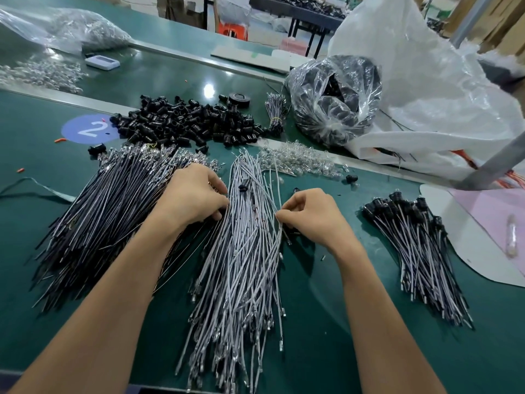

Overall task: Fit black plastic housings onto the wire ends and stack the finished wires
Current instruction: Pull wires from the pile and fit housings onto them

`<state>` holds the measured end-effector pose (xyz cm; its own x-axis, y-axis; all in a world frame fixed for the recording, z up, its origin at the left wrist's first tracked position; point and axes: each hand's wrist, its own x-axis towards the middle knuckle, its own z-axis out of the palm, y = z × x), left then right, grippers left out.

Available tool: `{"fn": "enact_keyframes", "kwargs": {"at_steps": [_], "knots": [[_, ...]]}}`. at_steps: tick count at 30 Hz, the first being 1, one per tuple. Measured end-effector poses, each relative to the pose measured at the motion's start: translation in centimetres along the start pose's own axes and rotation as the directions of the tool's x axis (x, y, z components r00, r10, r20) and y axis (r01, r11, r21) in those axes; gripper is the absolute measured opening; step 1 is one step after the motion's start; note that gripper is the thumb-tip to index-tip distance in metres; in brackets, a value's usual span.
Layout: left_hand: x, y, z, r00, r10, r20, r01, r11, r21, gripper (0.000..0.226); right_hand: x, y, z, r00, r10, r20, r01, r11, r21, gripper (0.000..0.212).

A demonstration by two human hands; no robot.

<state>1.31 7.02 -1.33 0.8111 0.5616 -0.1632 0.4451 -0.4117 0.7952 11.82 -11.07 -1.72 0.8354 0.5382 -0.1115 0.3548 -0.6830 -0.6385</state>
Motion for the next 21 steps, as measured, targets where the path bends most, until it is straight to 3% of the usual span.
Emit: {"fn": "enact_keyframes", "kwargs": {"at_steps": [3, 6, 10, 14, 17, 21], "knots": [[0.1, -0.1, -0.1, 1.000, -0.005, 0.007, 0.006, 0.998, -0.065, 0.017, -0.1, 0.1, 0.3, 0.989, -0.073, -0.132, 0.069, 0.997, -0.032, 0.012], [0.4, -0.1, -0.3, 0.999, -0.025, 0.046, 0.032, 0.987, -0.156, 0.021, -0.5, -0.6, 0.8, 0.934, -0.253, -0.253, 0.274, 0.960, 0.051, 0.010], [0.4, -0.2, -0.3, 0.995, -0.006, 0.097, 0.021, 0.989, -0.146, 0.016, -1.2, -1.8, 2.0, 0.882, -0.441, -0.166, 0.462, 0.879, 0.115, 0.009], [0.3, -0.2, -0.2, 0.991, 0.025, 0.133, -0.010, 0.994, -0.109, 0.041, -1.1, -1.7, 2.3, 0.876, -0.448, -0.181, 0.473, 0.872, 0.127, 0.009], [0.3, 0.0, -0.1, 0.989, 0.030, 0.144, -0.009, 0.989, -0.149, 0.042, -1.1, -1.5, 2.1, 0.868, -0.461, -0.181, 0.488, 0.860, 0.151, 0.010], [0.2, 0.2, 0.0, 0.980, 0.053, 0.194, -0.004, 0.969, -0.246, 0.030, -1.4, -1.7, 2.4, 0.809, -0.586, 0.053, 0.577, 0.808, 0.120, 0.012]]}}
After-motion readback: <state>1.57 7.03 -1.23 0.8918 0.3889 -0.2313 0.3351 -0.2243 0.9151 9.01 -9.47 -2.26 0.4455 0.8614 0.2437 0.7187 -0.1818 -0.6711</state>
